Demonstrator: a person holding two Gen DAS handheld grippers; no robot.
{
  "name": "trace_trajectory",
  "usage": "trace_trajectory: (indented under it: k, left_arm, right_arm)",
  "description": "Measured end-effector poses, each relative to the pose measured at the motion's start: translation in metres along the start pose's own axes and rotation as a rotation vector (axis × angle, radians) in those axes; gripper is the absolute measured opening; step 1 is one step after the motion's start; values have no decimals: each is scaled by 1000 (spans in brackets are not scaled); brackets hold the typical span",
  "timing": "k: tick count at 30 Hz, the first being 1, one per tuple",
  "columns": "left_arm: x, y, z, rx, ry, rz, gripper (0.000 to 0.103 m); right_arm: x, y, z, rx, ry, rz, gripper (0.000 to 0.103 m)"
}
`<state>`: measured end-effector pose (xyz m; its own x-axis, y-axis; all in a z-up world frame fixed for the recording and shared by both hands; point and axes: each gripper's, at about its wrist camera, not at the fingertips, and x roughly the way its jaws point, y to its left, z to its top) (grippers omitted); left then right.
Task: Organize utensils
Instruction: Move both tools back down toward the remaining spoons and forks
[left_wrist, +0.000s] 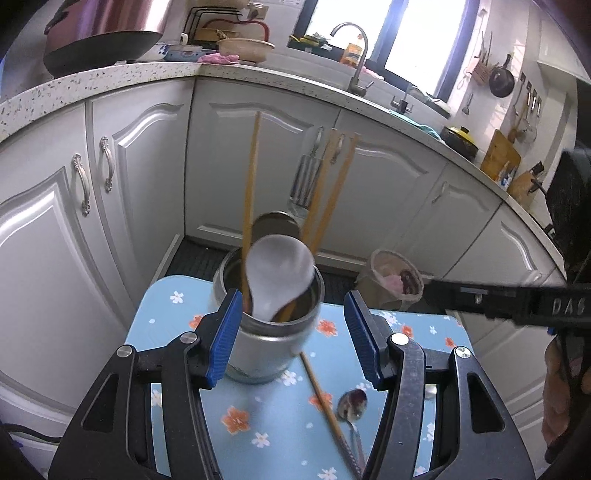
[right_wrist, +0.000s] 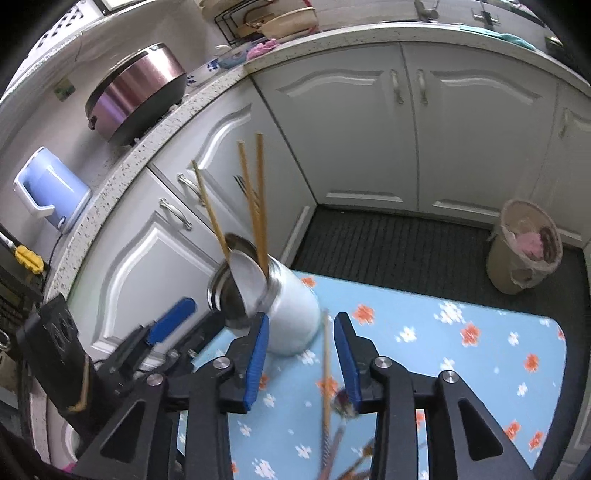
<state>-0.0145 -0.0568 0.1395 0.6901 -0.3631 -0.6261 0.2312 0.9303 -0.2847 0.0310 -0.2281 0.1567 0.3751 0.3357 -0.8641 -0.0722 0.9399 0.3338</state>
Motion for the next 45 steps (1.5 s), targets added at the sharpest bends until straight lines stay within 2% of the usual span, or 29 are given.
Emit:
trace_trajectory:
  k: [2, 11, 16, 20, 26, 28, 31, 35, 41, 45]
  left_arm:
    - [-3, -4, -3, 0, 9, -14, 56]
    - [-4, -23, -29, 7, 117, -98, 57]
    - [6, -37, -53, 19, 221, -104, 57]
    - [25, -48, -69, 21, 325, -96, 57]
    - [59, -61, -84, 46, 449, -90, 56]
    - [69, -64, -85, 59, 465, -97, 57]
    - [80, -66, -84, 91, 491, -107, 63]
    - [91, -69, -81, 139, 502, -108, 64]
    - [107, -71, -77, 191, 528, -119, 64]
    - [116, -72, -80, 231, 563, -160, 64]
  right_arm:
    - [-6, -11, -11, 12, 9, -16, 39]
    - [-21, -61, -77, 63, 96, -82, 40]
    - [-14, -96, -116, 123, 144, -115, 39]
    - [-2, -119, -135, 176, 164, -150, 39]
    - [7, -145, -140, 236, 110, -123, 39]
    - [9, -153, -137, 232, 98, -135, 39]
    - [12, -164, -129, 232, 77, -111, 39]
    - [19, -175, -118, 196, 68, -104, 39]
    - [36, -187, -112, 166, 73, -52, 39]
    - [44, -194, -112, 152, 81, 14, 39]
